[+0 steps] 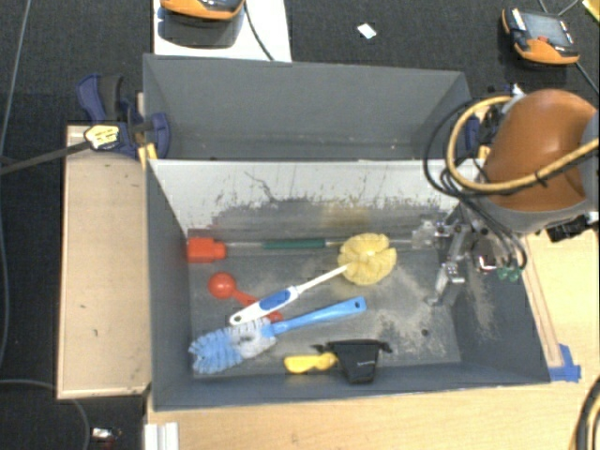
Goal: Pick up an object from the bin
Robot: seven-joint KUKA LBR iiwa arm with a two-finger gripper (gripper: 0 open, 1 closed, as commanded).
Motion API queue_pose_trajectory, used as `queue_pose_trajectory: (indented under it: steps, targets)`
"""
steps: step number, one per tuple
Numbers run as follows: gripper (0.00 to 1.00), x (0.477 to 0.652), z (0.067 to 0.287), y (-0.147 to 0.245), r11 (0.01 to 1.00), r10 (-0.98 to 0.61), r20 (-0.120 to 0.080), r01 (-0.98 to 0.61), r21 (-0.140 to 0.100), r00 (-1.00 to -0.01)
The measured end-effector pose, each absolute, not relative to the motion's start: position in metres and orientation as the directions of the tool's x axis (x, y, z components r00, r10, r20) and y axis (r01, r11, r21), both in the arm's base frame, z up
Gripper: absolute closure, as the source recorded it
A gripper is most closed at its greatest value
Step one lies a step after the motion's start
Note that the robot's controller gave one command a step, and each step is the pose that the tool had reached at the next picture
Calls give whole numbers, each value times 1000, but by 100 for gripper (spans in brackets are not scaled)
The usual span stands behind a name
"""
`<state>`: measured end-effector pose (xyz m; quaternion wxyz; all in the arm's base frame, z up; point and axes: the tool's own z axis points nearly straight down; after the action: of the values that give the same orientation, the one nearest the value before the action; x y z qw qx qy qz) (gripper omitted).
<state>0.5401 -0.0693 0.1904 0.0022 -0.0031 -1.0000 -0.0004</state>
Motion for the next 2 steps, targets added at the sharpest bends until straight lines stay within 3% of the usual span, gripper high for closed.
queue_pose_trajectory:
  steps: [1,2]
  targets:
    - [0,542,195,-69,1000,3,-4,3,-1,-1000]
    - [0,578,95,-2,982,-188,-10,-188,-3,-982]
